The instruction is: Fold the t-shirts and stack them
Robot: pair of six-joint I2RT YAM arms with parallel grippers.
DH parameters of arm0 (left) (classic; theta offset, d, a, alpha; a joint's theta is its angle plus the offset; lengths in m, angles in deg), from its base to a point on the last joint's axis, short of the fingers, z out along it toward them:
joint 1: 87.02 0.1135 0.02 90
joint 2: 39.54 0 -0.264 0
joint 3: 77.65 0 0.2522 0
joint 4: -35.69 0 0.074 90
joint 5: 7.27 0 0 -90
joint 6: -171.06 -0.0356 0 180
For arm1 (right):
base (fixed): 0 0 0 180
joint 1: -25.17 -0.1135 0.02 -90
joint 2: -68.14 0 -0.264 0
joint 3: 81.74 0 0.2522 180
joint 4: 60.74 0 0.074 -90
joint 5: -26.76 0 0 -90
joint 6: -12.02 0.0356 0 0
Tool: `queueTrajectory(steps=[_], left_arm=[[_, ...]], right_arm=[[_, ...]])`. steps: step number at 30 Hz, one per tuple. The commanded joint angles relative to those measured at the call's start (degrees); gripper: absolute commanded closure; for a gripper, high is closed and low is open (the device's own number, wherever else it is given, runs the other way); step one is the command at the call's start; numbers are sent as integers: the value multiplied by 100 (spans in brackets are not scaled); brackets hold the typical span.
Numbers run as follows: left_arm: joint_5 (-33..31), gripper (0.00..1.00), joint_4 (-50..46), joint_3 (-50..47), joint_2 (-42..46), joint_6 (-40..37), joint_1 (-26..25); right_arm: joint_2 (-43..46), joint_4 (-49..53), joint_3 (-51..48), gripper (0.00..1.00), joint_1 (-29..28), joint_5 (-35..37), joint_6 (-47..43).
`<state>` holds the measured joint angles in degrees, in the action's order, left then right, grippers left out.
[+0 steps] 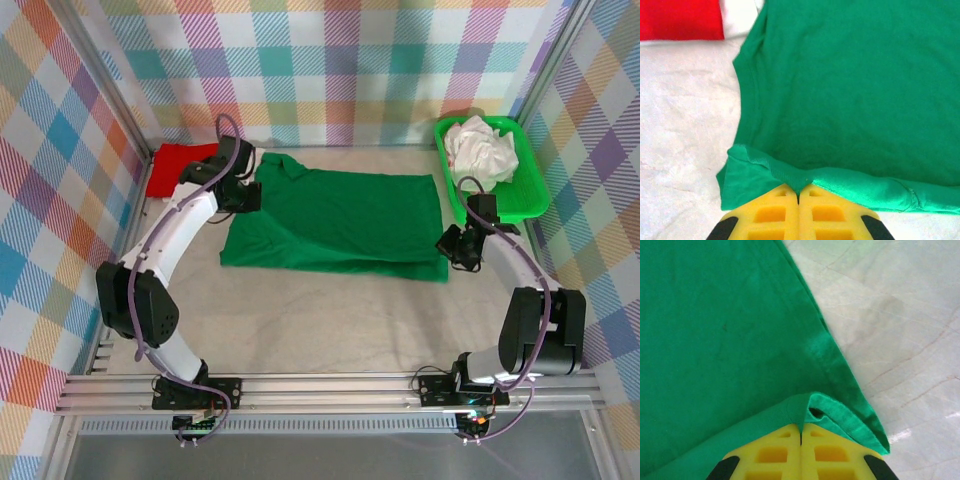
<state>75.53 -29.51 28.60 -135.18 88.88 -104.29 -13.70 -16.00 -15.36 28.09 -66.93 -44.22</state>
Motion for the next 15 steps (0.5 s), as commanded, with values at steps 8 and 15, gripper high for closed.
queueTrajectory(steps=[8,15], left_arm=[[-308,100,-85,604,-737,-271,143],[-694,70,-522,2423,-1918,-321,259]], right_arm=[[-595,-141,642,92,-11,-143,-98],[-1458,239,2088,57,-5,-100,-116]])
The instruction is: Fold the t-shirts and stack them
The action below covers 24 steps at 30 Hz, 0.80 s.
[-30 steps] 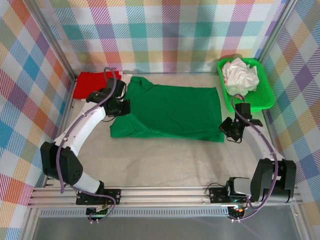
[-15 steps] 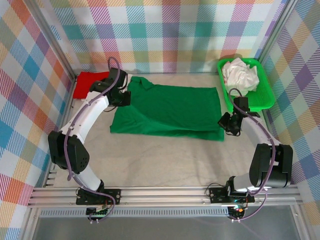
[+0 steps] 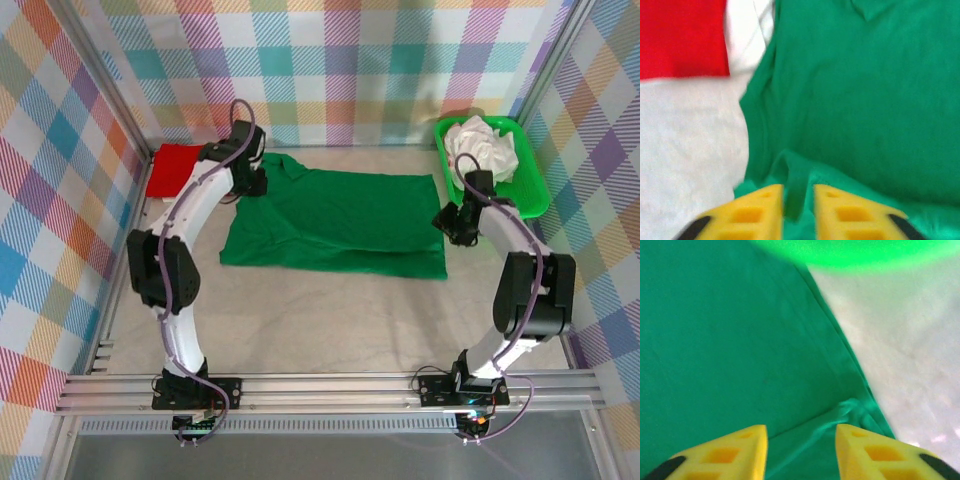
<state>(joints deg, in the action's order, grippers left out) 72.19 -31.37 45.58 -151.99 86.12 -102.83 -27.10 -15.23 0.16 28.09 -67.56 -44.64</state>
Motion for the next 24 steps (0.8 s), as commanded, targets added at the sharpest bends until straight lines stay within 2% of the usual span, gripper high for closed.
queueTrajectory(steps=[1,3,6,10,14,17,19,24], left_arm=[[-483,70,-435,903,-265,73,114],[-461,62,-214,577,46,324,105],[-207,56,542,-968,1022,682,78],[-89,56,1036,-2903,1949,975,85],[104,60,1303,-4019,2210,1050,150],[544,62,1656,-4271,1956,1149,316],[619,63,1919,-4285,1735,1186,367],[923,62,2359,-4330,1240,1453,510]], right_arm=[[-72,146,614,59,-10,-123,-61],[204,84,574,58,-49,-329,-76],[830,18,140,58,-233,-487,-234],[1688,-148,-899,58,-568,-585,-419],[1997,-188,-1667,61,-819,-439,-447],[1645,-241,-1745,67,-1092,-398,-472],[1311,-273,-1662,69,-1276,-360,-437],[568,-523,-1393,71,-1564,-208,-226]])
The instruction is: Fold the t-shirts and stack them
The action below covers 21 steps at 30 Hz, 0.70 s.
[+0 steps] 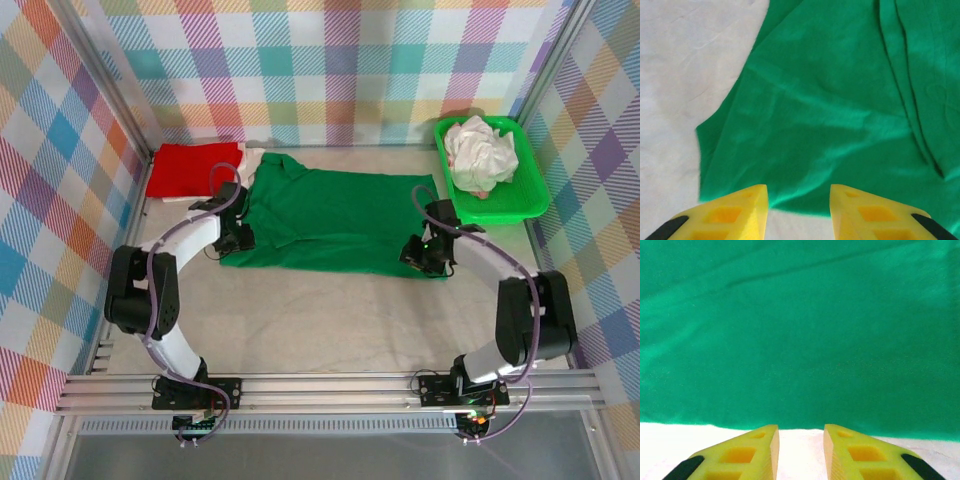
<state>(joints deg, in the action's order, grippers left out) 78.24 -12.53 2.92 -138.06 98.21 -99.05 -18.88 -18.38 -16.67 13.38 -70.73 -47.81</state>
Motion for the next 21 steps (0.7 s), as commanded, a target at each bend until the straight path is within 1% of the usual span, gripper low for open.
queueTrajectory(steps=[1,4,6,10,13,17,21], left_arm=[[364,63,543,-124,-229,312,164],[414,63,712,-391,-327,488,240],[422,64,695,-555,-338,582,288],[385,65,636,-1106,-66,802,350],[485,65,649,-1714,494,1033,350],[723,65,426,-2427,1452,1373,333],[775,65,1,-2678,2241,1503,314]], right_arm=[[-423,-235,362,71,-103,95,98],[-765,-379,374,70,-104,138,112],[-916,-423,311,70,-104,39,94],[-834,-510,-88,70,-129,-182,48],[-557,-461,-485,70,-139,-286,35],[-52,-356,-1072,71,-212,-572,162],[362,-89,-1286,71,-293,-784,260]])
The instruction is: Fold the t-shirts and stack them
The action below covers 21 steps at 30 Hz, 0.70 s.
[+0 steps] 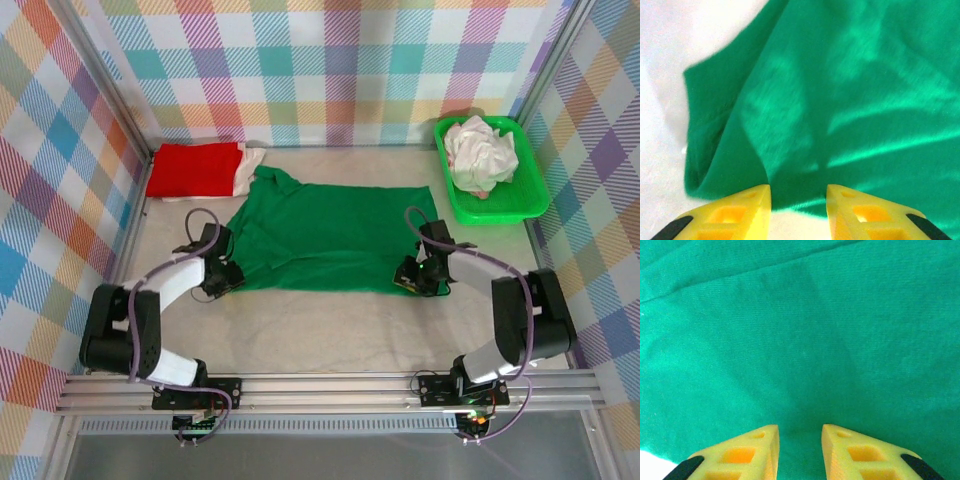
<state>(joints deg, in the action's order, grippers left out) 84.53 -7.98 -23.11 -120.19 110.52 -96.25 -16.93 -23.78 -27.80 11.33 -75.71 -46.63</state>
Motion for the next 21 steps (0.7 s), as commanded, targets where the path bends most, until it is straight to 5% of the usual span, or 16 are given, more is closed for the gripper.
queueTrajectory(steps=[1,8,21], left_arm=[[110,65,-555,-23,591,273,36],[407,62,-641,1105,634,155,-202],[554,52,165,1897,-1298,195,-878]], right_arm=[[243,489,-138,71,-129,-332,161],[458,535,609,70,-403,-51,193],[27,299,923,69,-404,189,88]])
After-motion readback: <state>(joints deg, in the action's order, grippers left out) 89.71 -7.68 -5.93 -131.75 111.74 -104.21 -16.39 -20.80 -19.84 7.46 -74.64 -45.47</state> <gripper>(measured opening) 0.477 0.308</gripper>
